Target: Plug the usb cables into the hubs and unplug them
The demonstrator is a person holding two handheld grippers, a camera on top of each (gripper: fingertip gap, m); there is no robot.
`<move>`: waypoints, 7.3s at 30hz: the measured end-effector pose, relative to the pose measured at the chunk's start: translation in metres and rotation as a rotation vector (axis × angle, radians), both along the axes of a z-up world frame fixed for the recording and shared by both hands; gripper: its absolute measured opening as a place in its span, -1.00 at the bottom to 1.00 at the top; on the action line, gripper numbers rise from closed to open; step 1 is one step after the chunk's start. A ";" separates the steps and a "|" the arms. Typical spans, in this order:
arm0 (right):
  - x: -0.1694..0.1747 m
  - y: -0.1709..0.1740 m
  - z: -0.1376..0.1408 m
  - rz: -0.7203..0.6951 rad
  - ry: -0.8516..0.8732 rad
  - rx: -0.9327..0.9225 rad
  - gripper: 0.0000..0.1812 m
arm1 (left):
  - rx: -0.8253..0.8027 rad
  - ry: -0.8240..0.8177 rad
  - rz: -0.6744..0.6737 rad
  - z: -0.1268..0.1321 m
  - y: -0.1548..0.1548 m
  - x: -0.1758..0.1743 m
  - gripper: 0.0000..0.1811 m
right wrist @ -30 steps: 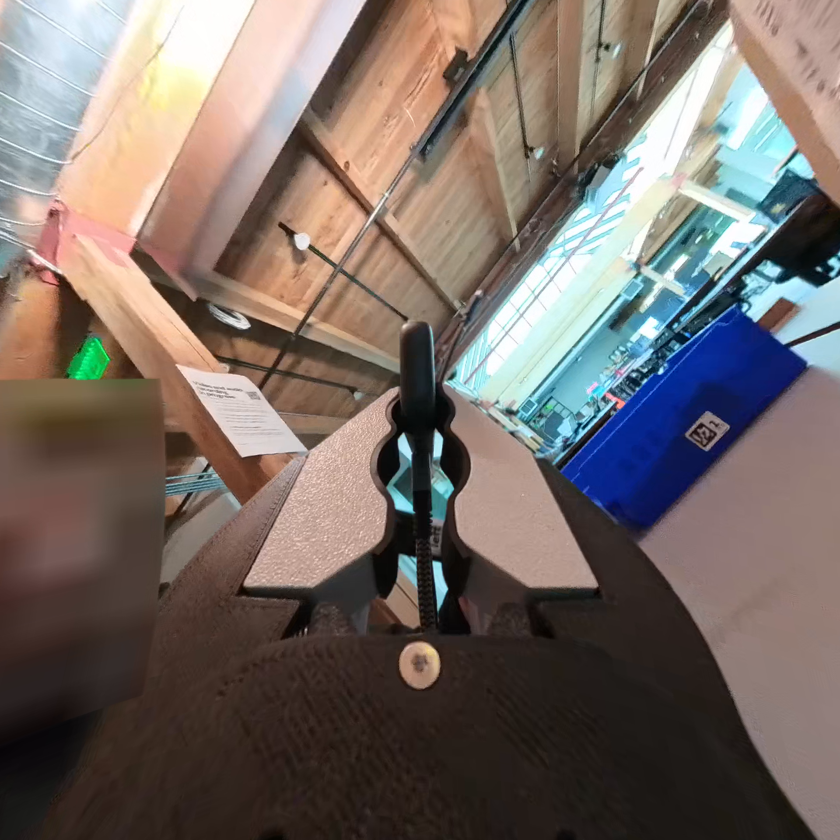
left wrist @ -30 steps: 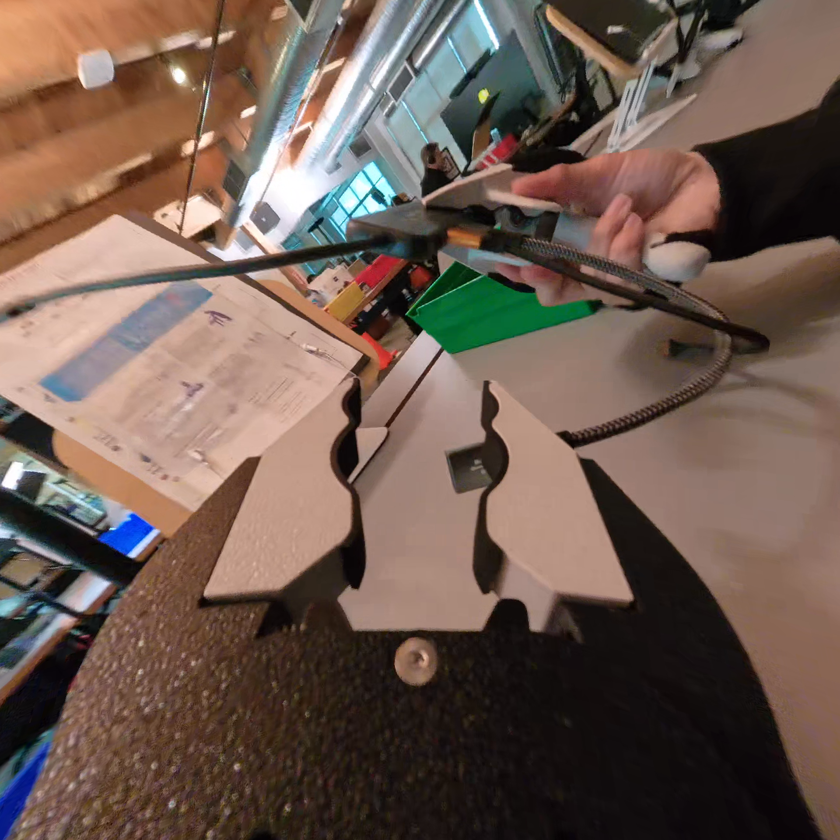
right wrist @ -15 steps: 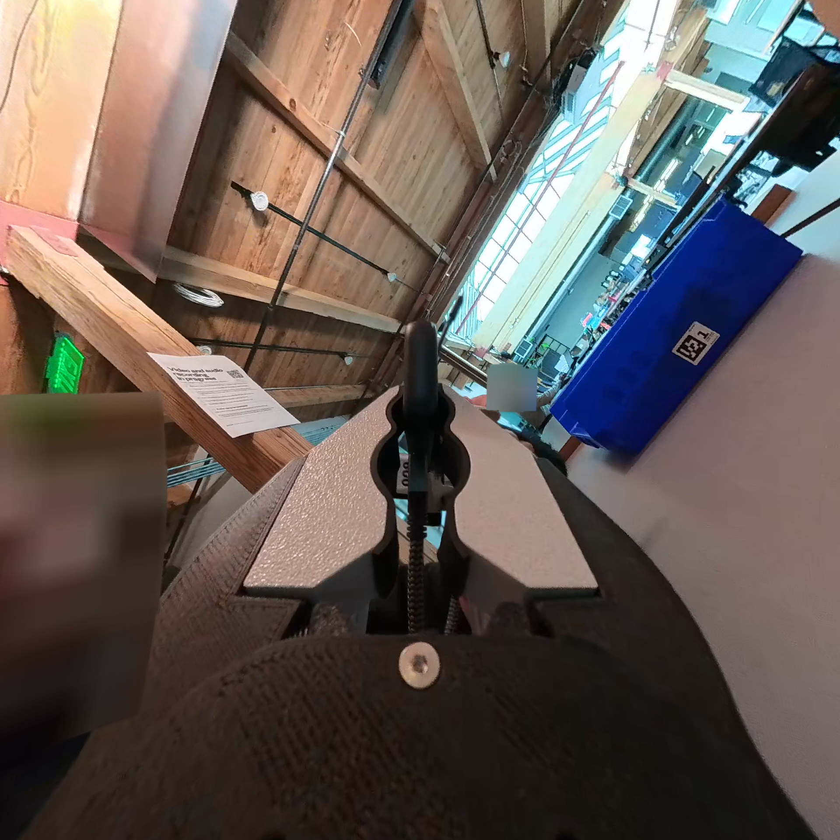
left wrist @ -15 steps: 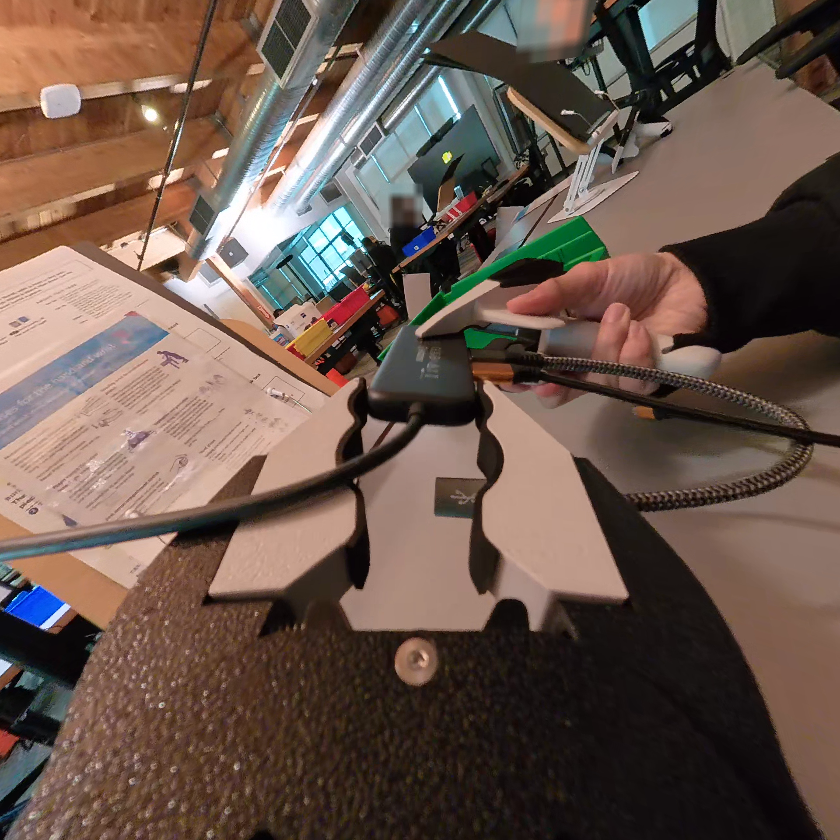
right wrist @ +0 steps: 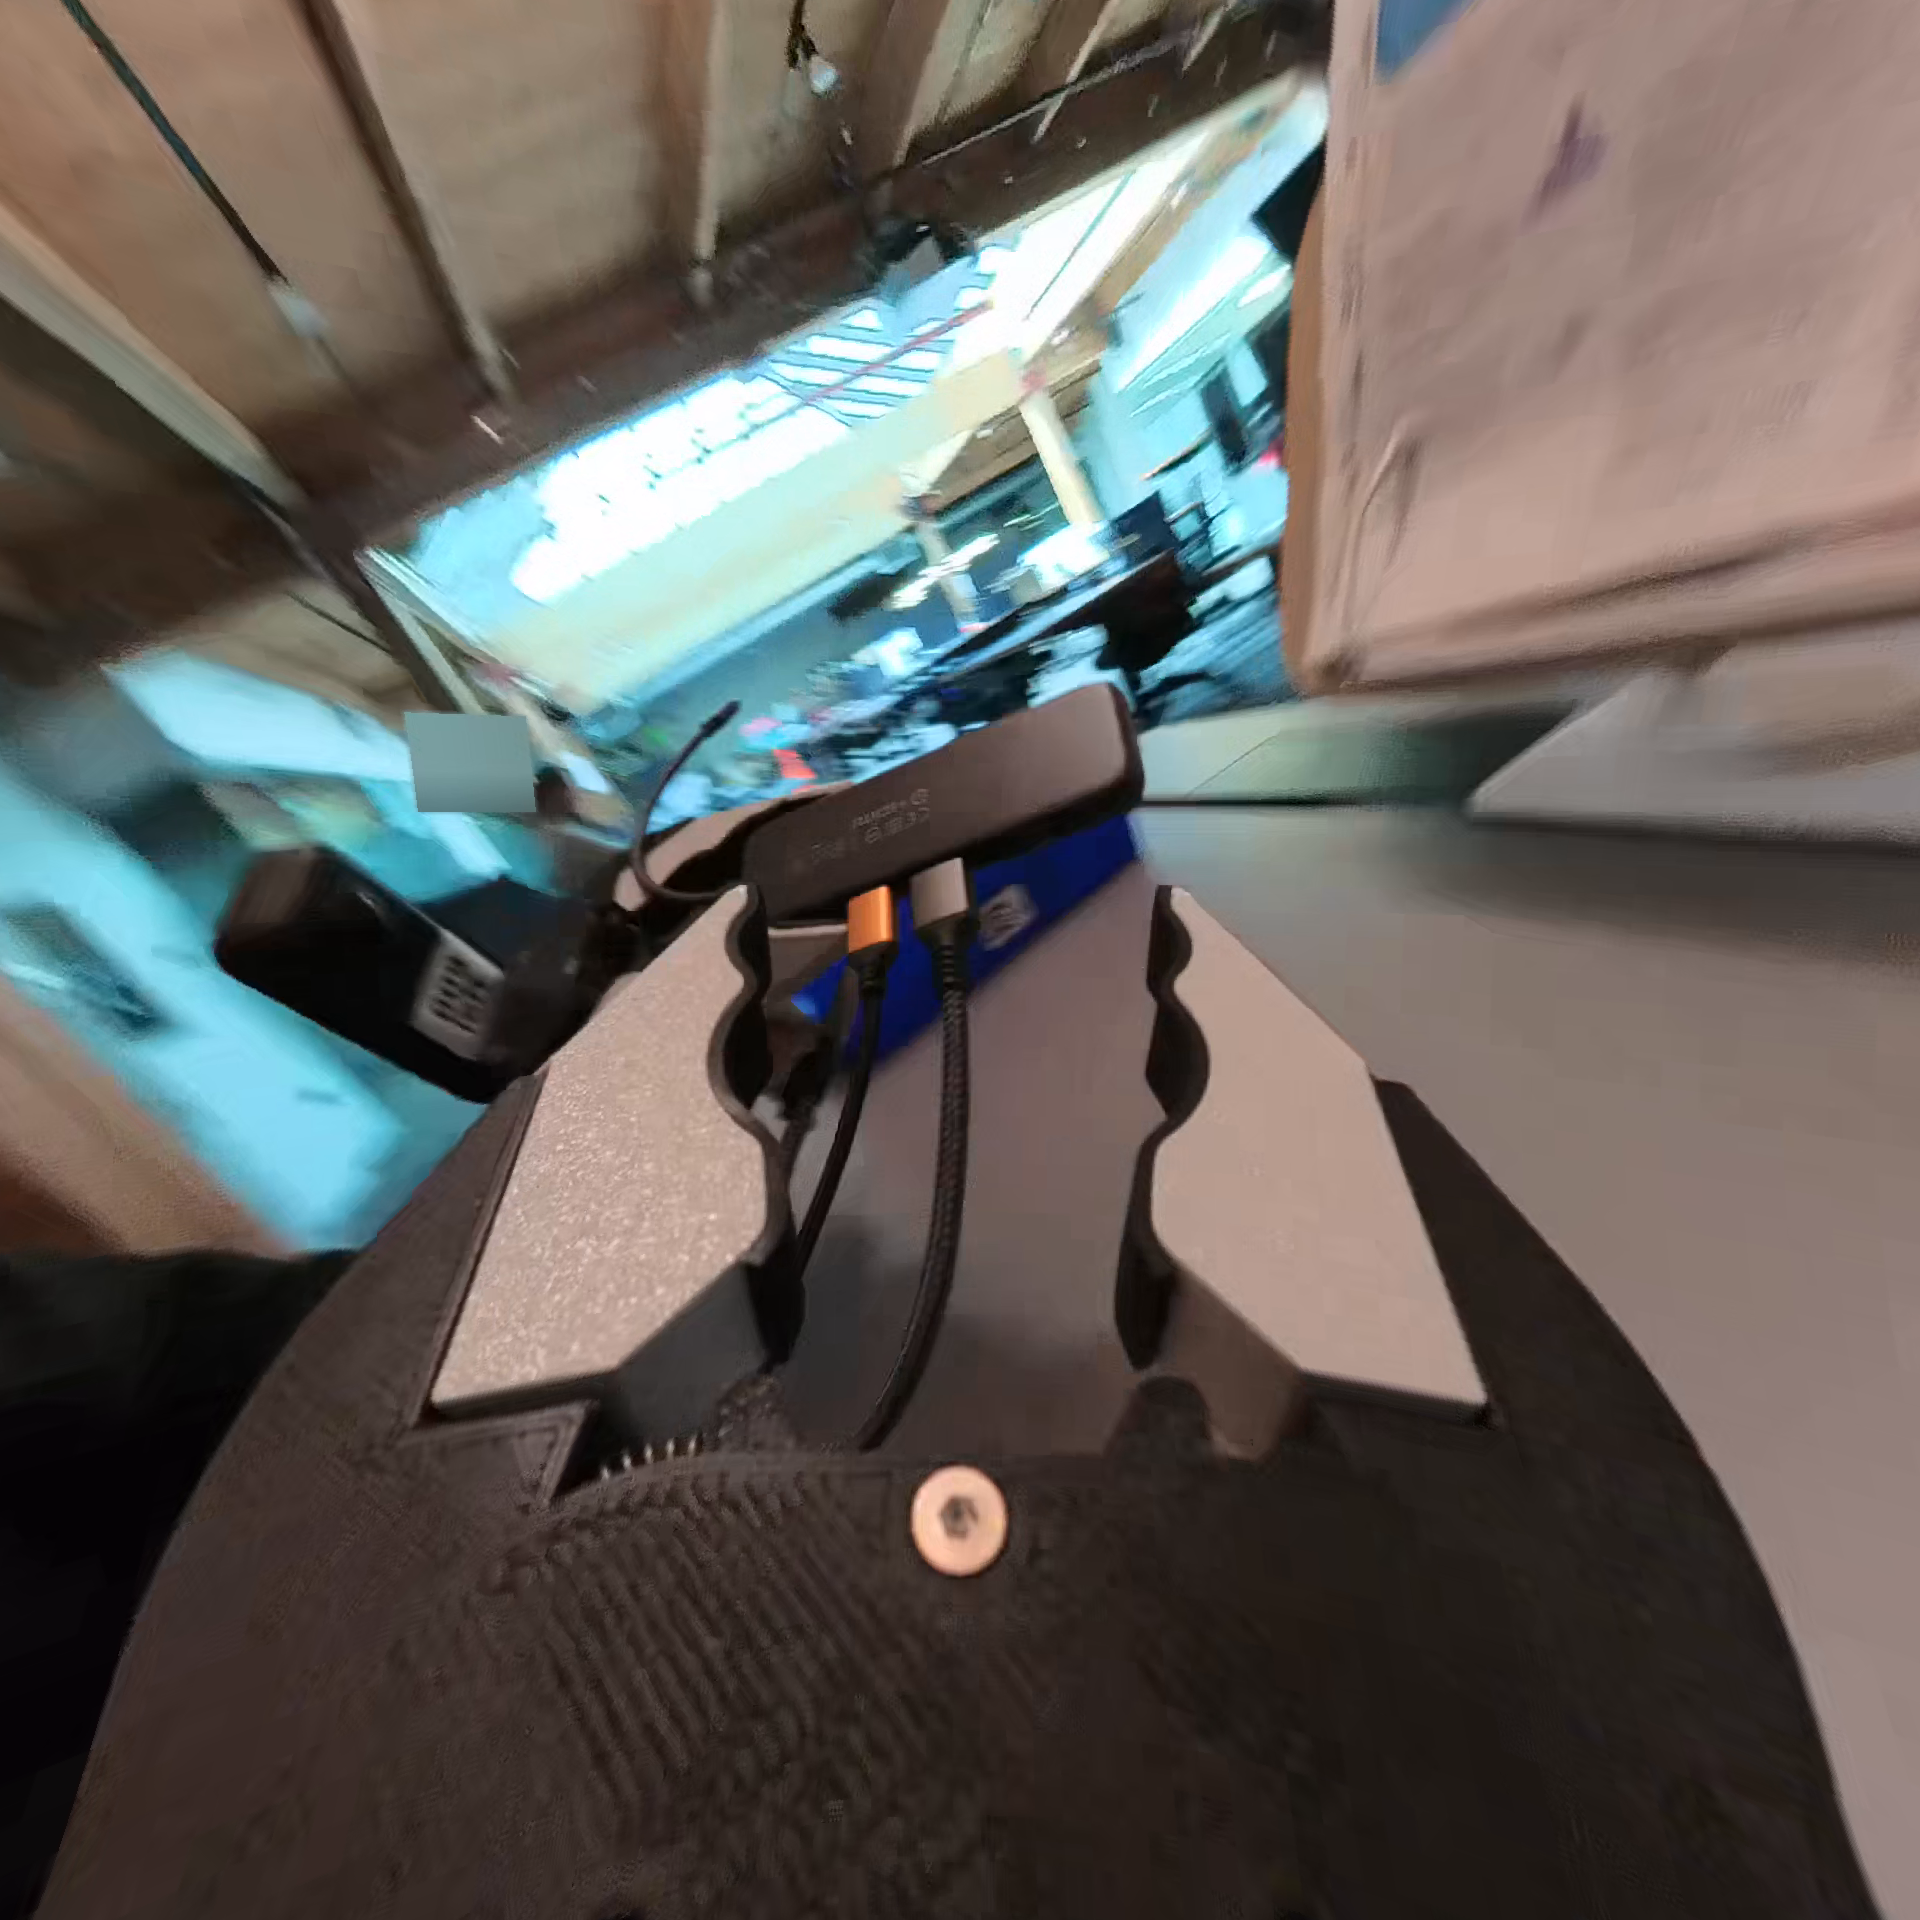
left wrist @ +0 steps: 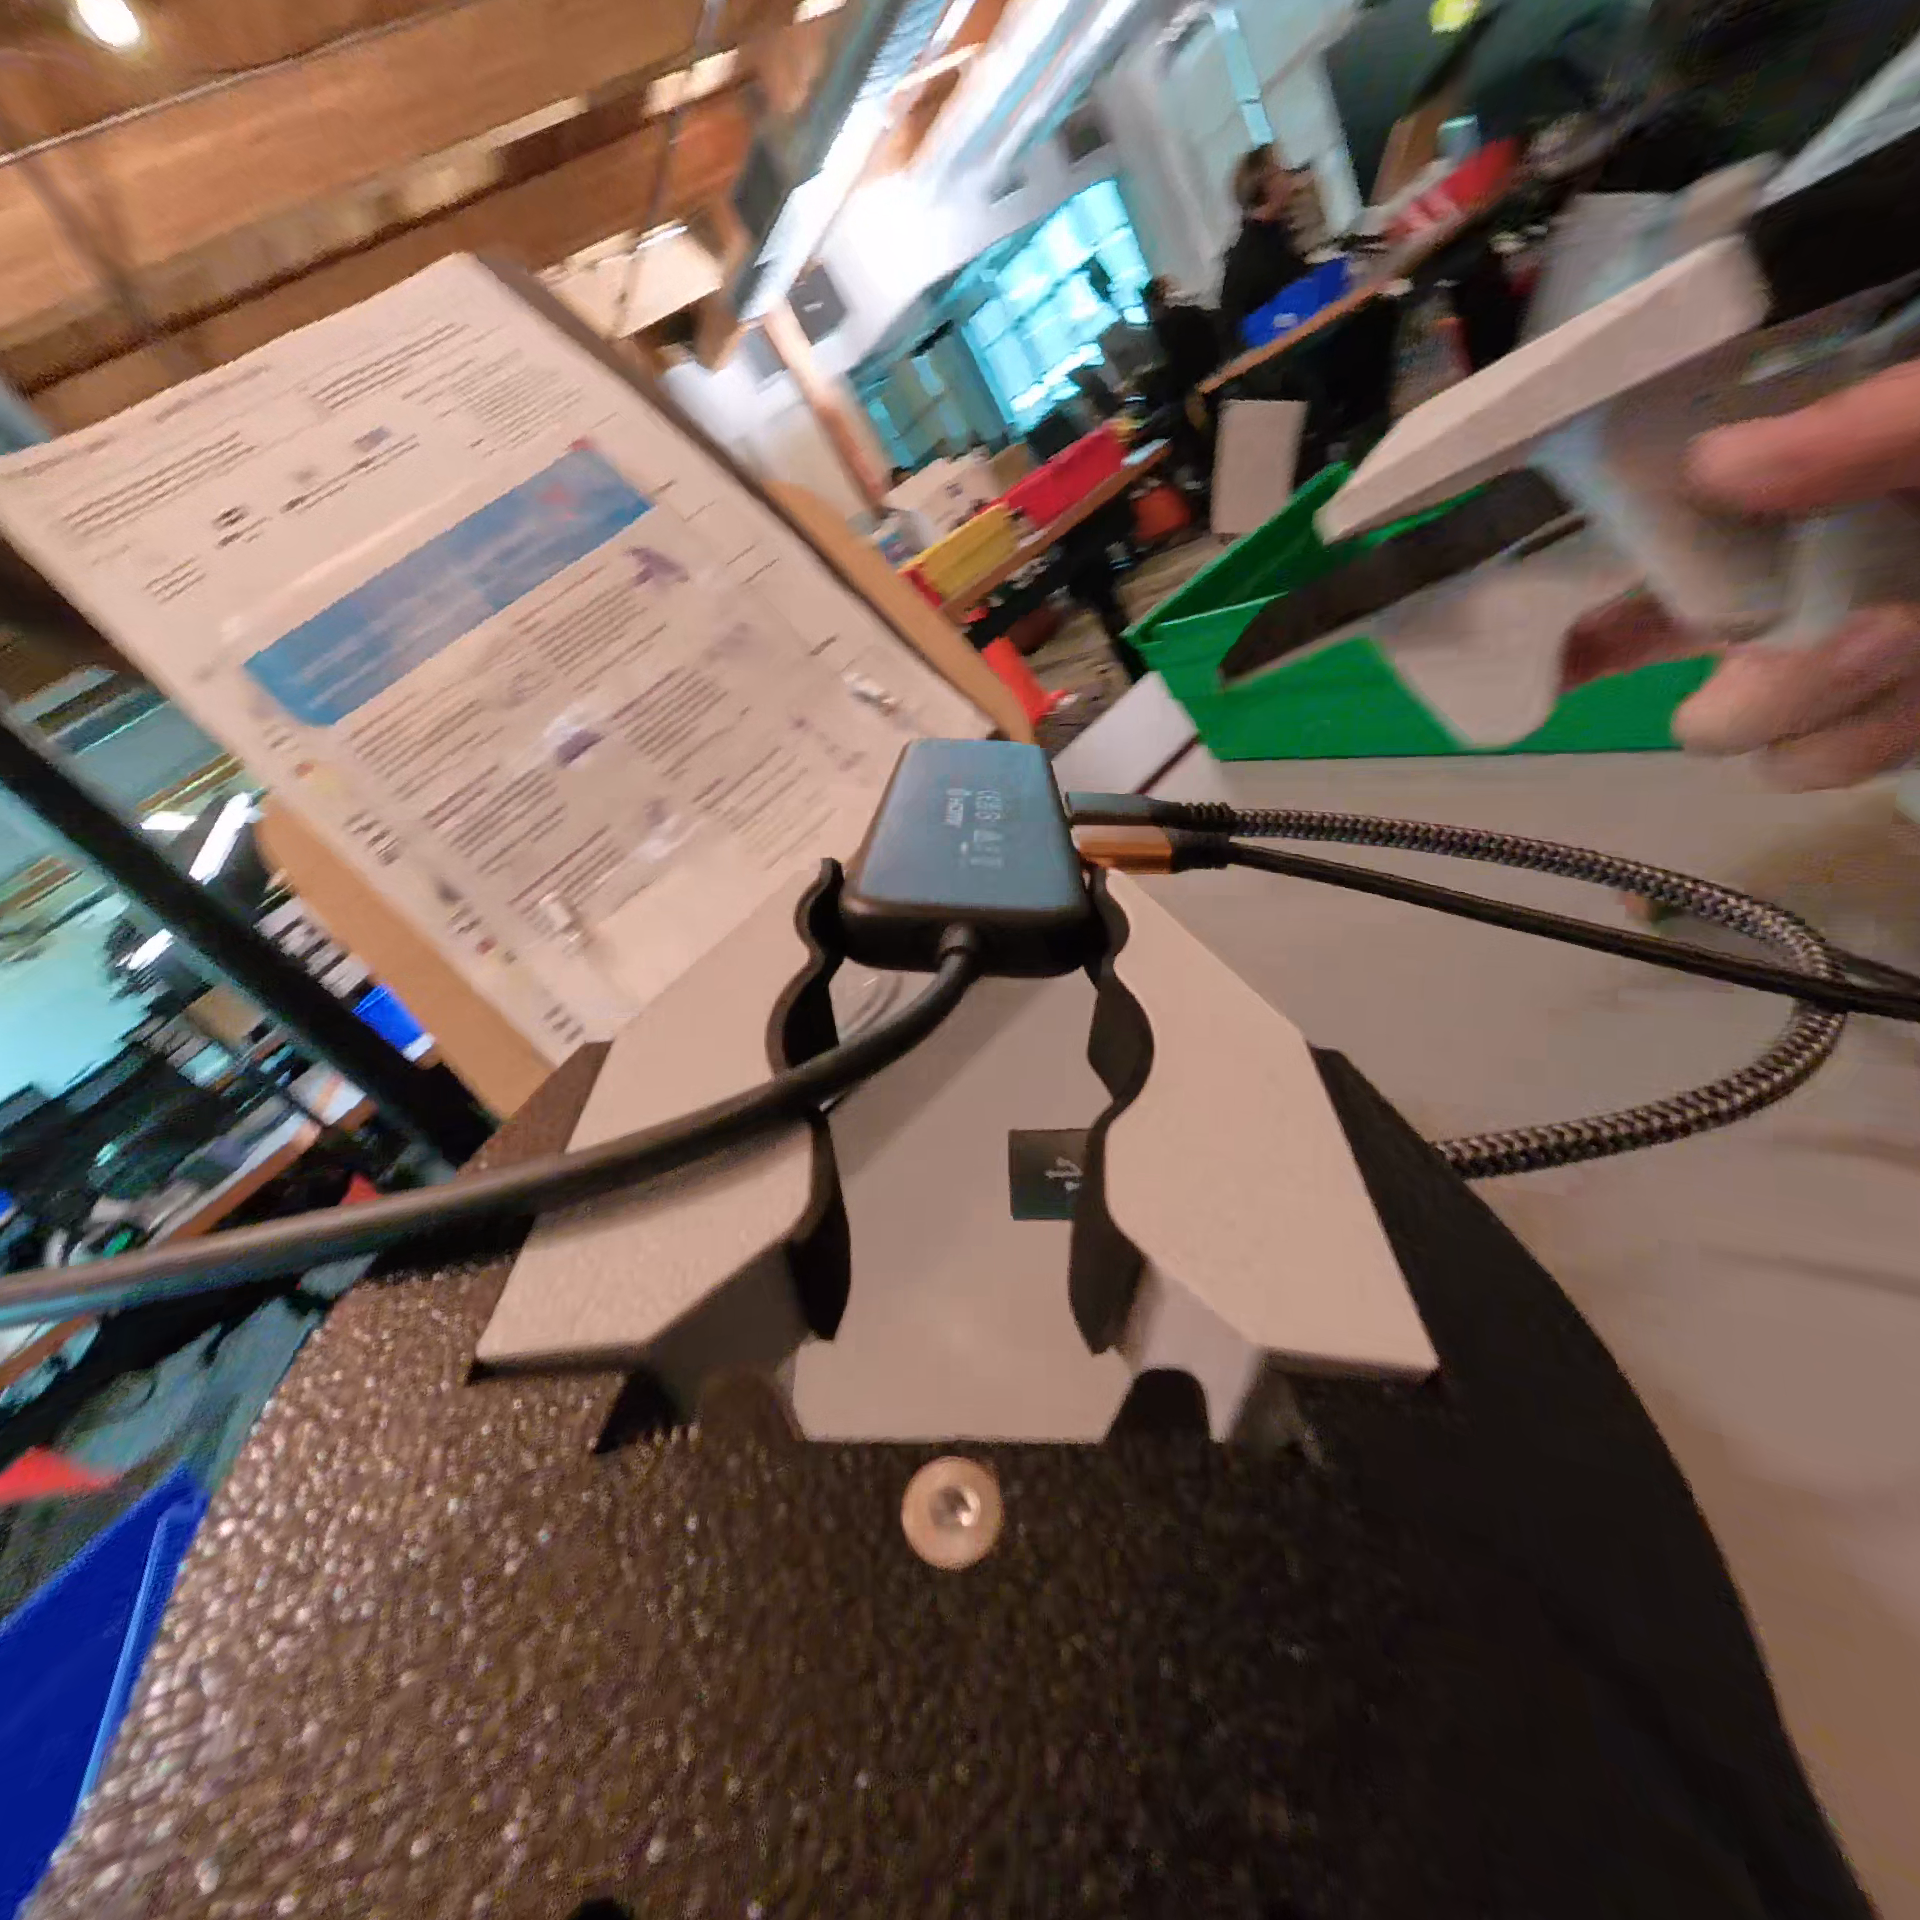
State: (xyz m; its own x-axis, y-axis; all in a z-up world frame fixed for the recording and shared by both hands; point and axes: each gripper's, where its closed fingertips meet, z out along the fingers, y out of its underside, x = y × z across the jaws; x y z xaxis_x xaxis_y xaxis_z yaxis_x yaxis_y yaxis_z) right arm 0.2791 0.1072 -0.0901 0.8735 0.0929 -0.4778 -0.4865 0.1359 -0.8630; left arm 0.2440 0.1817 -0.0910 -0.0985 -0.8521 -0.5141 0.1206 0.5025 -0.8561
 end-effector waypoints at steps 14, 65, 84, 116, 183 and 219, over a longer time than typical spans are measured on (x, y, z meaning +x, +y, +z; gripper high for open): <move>-0.029 0.042 -0.017 -0.112 -0.429 -0.140 -0.70 | -0.325 -0.067 0.090 -0.018 0.023 0.009 -0.50; -0.032 0.039 -0.029 -0.118 -0.526 -0.313 -0.94 | -0.215 -0.075 0.192 -0.014 0.021 0.004 -0.51; 0.085 -0.247 0.122 -0.898 -0.591 0.190 -0.94 | -0.369 -0.103 0.130 -0.006 0.047 -0.007 -0.51; 0.133 -0.201 0.079 -0.680 -0.560 0.195 -0.94 | -0.439 0.000 0.096 -0.030 0.048 0.003 -0.51; -0.033 0.022 -0.018 0.510 0.590 0.126 -0.86 | -0.086 -0.043 -0.331 -0.020 -0.042 -0.020 -0.51; -0.030 0.048 -0.028 -0.124 -0.583 -0.087 -0.68 | -0.343 0.022 -0.019 -0.027 0.005 0.003 -0.50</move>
